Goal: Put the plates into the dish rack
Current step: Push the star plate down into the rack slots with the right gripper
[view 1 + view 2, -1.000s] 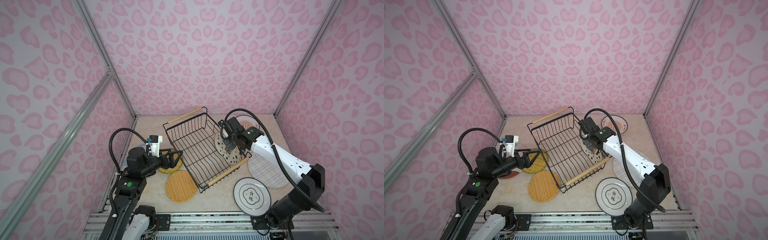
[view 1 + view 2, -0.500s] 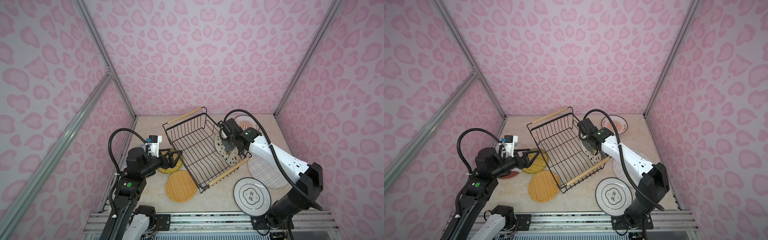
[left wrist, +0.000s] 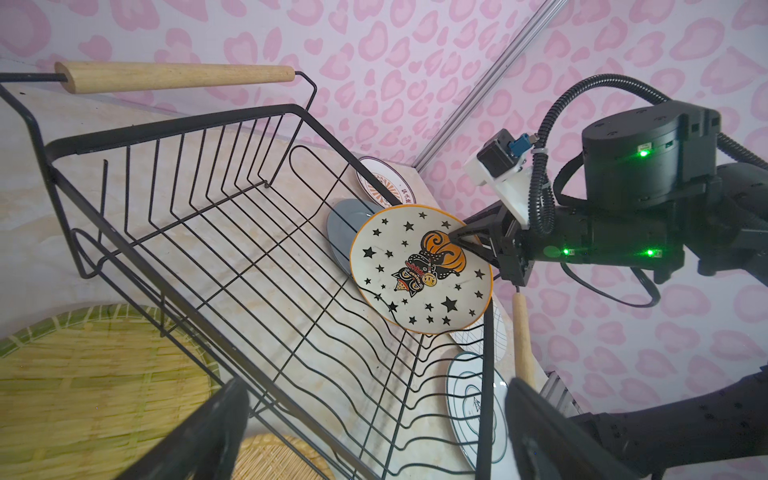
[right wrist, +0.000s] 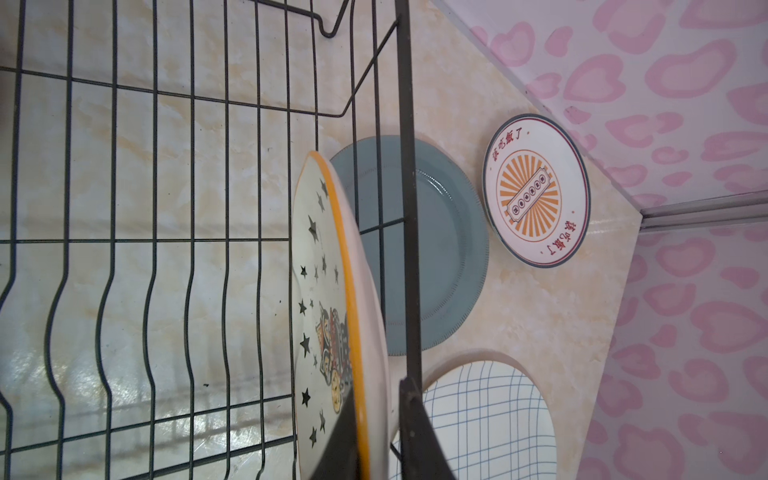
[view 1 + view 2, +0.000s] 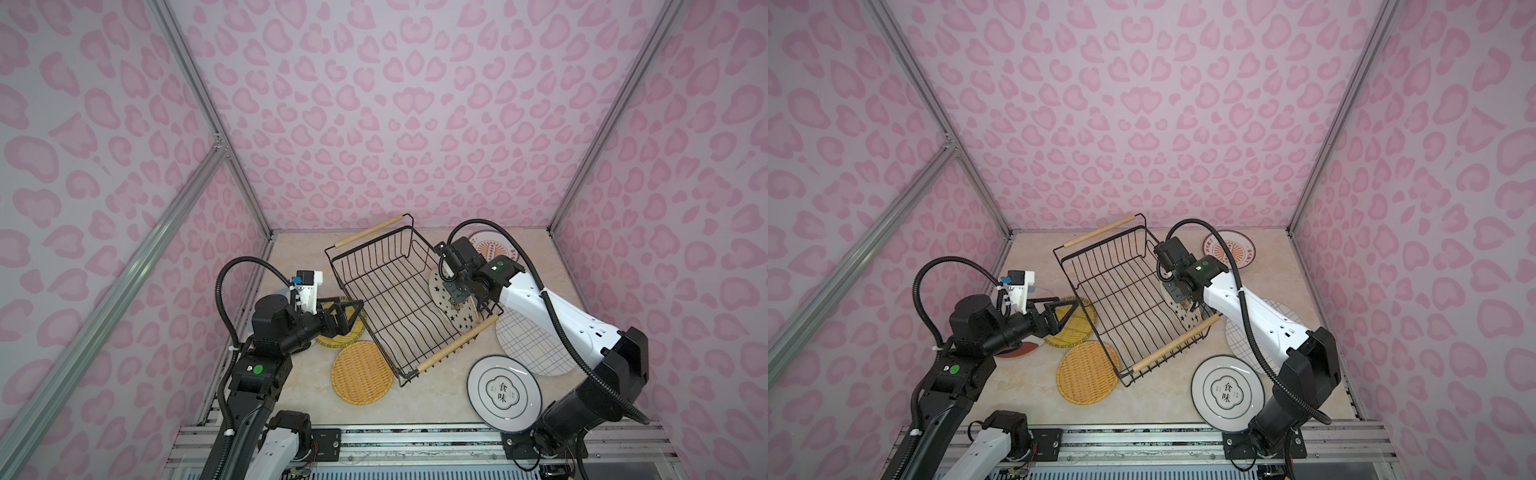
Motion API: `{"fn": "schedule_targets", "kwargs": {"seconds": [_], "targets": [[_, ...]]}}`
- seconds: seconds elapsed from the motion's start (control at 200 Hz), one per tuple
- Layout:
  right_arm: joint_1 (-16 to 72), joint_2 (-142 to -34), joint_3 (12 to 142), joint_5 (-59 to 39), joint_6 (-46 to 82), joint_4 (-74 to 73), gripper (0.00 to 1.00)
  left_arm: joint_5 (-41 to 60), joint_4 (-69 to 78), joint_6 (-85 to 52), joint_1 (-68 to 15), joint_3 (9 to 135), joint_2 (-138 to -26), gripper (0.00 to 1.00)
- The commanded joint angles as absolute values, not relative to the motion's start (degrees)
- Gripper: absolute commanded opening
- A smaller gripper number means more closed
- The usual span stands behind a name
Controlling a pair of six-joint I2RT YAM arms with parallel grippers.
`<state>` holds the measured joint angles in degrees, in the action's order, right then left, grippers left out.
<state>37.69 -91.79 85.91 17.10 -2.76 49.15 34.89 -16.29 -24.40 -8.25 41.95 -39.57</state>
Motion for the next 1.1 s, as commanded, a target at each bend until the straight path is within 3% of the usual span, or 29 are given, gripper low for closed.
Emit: {"fn": "schedule_targets", "kwargs": {"seconds": [0.0,0.36,1.095], "targets": [[37.62,-91.58,85.61,17.67,-2.44,48.70,0.16,35.07,-15.73,-24.10,-8.17,41.75,-39.58,0.97],[37.61,-91.17,85.61,18.18,-0.61,49.55,0.13,34.98,-15.74,-24.09,-8.06,41.73,-39.81,0.98],[37.45,-83.46,78.99,14.08,4.63,46.58,0.21,34.37,-16.17,-24.17,-7.76,41.81,-40.42,0.98]]}}
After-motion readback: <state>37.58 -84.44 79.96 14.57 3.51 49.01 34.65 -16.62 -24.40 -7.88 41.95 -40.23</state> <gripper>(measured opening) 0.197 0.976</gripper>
